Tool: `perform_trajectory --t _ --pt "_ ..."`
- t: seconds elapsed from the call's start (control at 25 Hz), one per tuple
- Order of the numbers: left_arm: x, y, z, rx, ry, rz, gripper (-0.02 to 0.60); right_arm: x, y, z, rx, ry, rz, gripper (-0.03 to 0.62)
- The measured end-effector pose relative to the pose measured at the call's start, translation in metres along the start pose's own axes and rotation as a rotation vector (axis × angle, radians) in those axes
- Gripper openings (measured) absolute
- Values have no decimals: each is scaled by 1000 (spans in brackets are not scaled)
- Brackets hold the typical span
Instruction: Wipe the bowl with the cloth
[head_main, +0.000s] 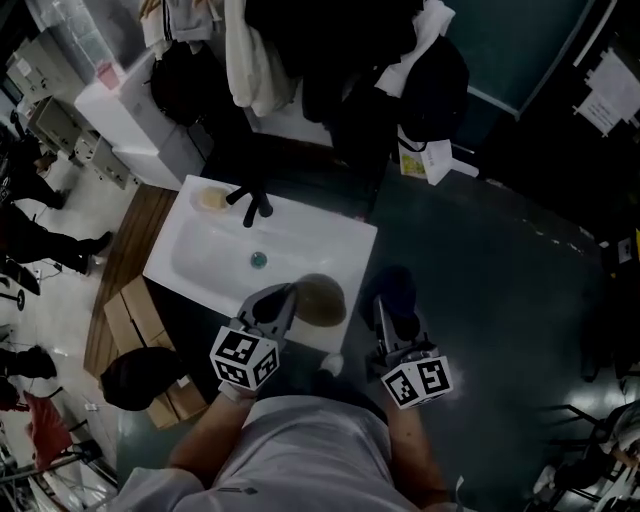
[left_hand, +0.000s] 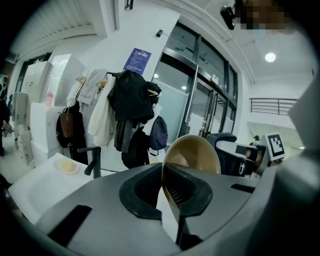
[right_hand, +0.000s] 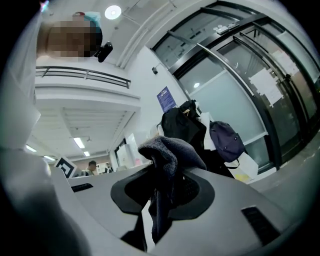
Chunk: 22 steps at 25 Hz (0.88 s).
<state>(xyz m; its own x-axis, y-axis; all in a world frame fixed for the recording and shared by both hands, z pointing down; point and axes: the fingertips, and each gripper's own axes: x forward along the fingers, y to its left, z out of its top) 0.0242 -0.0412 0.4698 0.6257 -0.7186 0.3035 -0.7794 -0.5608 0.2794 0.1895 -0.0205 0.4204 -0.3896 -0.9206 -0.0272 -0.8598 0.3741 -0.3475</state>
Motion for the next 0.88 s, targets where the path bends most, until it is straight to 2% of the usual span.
perform_trajectory --t 0.2,0.44,0.64,0.88 --pt "15 -3 7 4 -13 -3 20 18 -1 8 47 -2 83 84" --pt "23 5 25 33 -54 -22 20 39 7 19 199 -21 166 84" --pt "28 16 38 68 -76 -72 20 55 22 33 217 -40 220 85" --pt "32 27 52 152 -78 -129 20 73 44 47 205 -58 268 86"
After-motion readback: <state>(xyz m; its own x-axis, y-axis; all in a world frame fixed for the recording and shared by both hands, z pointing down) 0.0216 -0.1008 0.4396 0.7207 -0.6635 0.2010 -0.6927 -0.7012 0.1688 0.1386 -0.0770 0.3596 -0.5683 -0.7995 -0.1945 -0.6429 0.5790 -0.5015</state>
